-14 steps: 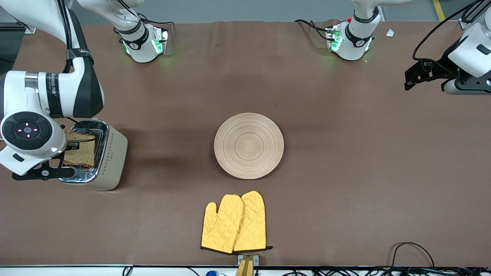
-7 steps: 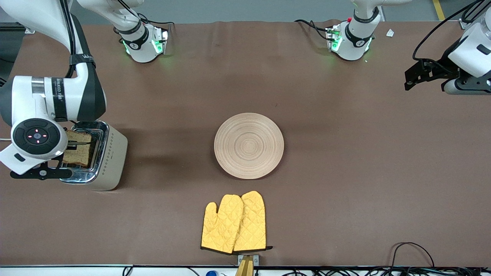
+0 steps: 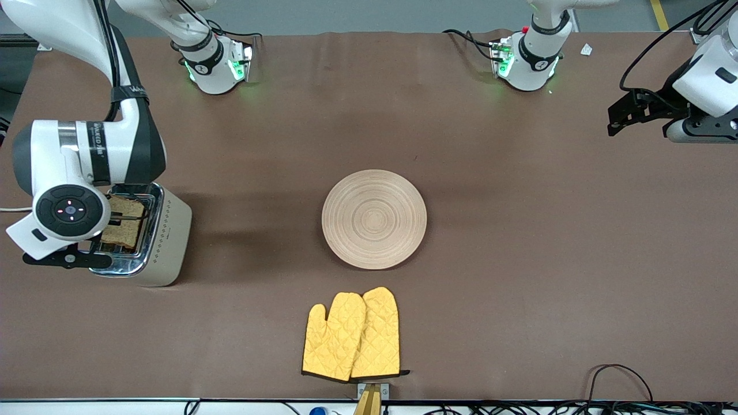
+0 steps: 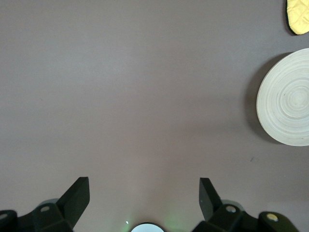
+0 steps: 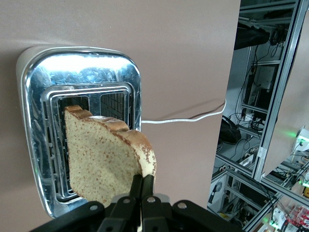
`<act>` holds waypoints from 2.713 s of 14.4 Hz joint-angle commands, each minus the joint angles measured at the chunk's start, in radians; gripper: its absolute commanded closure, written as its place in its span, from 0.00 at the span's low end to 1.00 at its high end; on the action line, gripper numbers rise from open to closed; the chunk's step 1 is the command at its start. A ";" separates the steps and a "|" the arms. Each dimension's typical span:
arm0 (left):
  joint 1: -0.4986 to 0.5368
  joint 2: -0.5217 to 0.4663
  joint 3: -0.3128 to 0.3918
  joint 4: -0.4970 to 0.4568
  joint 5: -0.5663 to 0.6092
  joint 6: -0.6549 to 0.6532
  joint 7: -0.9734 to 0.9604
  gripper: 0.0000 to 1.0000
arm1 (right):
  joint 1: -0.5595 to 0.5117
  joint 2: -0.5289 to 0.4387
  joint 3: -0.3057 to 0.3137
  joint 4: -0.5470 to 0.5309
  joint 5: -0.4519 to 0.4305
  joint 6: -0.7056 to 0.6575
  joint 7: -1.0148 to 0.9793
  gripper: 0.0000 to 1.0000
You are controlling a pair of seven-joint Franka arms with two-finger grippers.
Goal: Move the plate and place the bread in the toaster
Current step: 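Lower the bread slice into the toaster slot with the right gripper, then open the right gripper and raise it away from the toaster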
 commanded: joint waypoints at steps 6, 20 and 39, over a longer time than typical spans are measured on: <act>0.005 -0.014 -0.002 -0.015 0.006 -0.007 0.009 0.00 | -0.002 0.023 -0.001 -0.023 0.085 0.059 0.044 0.86; 0.004 -0.025 -0.006 -0.008 0.015 -0.010 0.004 0.00 | -0.021 -0.278 -0.080 -0.050 0.525 0.083 -0.100 0.00; 0.002 -0.057 -0.026 -0.036 0.058 0.035 0.020 0.00 | -0.007 -0.431 -0.232 -0.081 0.619 0.092 -0.251 0.00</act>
